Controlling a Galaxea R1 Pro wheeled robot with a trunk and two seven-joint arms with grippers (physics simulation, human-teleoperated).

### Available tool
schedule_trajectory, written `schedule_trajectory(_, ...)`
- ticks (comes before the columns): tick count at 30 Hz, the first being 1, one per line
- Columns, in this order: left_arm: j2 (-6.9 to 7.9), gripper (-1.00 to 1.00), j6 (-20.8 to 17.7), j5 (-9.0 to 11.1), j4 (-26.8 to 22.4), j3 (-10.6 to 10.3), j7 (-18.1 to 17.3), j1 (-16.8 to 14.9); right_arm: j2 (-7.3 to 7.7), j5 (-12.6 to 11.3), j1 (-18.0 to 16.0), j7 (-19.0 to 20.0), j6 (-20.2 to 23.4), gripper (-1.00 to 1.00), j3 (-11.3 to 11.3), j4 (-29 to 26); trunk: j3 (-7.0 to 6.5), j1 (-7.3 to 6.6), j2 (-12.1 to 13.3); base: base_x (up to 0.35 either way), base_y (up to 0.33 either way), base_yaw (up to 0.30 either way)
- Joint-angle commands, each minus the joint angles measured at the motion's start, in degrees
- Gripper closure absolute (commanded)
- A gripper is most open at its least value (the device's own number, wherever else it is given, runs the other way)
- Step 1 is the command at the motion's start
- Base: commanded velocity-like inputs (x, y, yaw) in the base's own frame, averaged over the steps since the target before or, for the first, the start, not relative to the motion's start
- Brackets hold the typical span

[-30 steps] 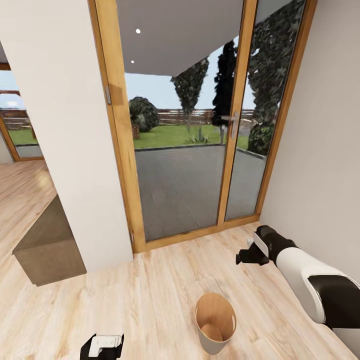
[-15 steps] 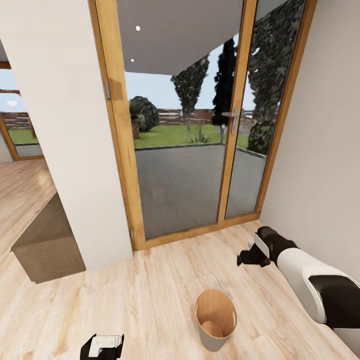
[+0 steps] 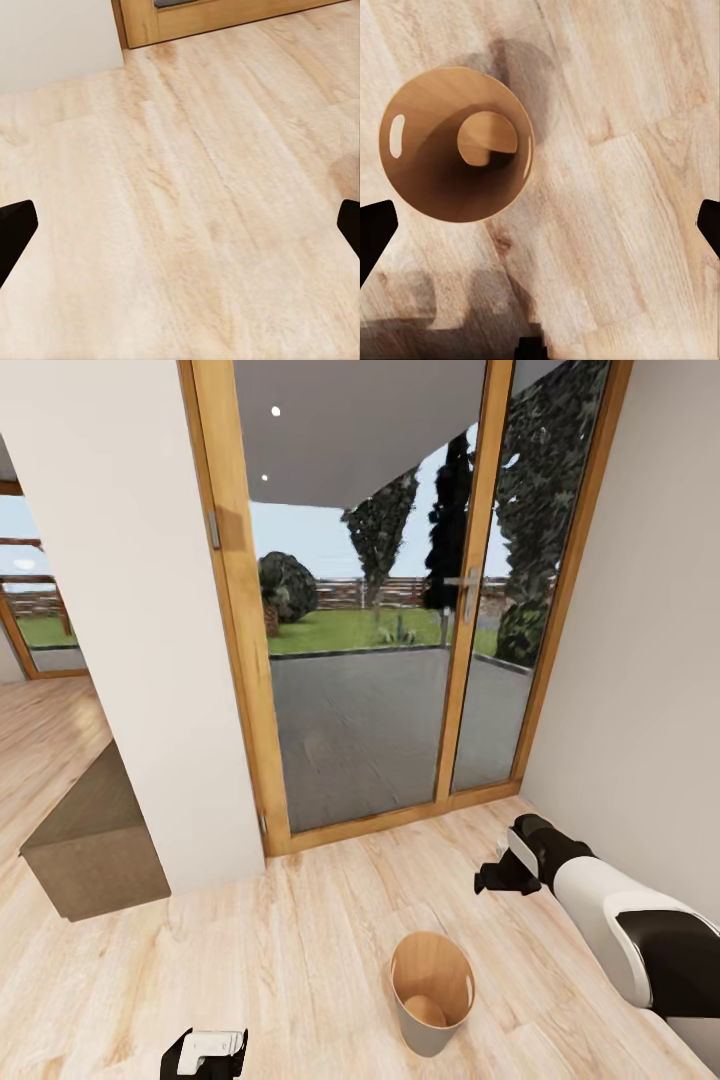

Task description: Put the three can of soda from the living room inside the tash can in the kitchen.

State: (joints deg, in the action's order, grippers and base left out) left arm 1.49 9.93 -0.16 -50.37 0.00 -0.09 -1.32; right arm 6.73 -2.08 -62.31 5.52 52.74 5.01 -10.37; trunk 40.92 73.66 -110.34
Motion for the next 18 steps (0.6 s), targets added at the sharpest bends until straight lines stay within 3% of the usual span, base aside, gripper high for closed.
schedule_trajectory(1, 0.00, -1.00, 0.0, 0.0, 0.0, 0.0, 0.0, 0.0, -0.02, 0.0, 0.0, 0.0, 0.0, -1.00, 0.7, 0.0, 0.00, 0.01, 0.0, 0.000, 0.000, 0.000)
schedule_trajectory(12, 0.00, -1.00, 0.2, 0.3, -0.1, 0.0, 0.0, 0.1, -0.13, 0.0, 0.0, -0.1, -0.2, -1.00, 1.6, 0.1, 0.00, 0.01, 0.0, 0.009, 0.002, 0.000)
schedule_trajectory(18, 0.00, -1.00, 0.1, 0.1, -0.1, 0.0, 0.0, 0.0, -0.13, 0.0, 0.0, -0.2, -0.2, -1.00, 1.6, 0.1, 0.00, 0.01, 0.0, 0.180, 0.084, 0.000)
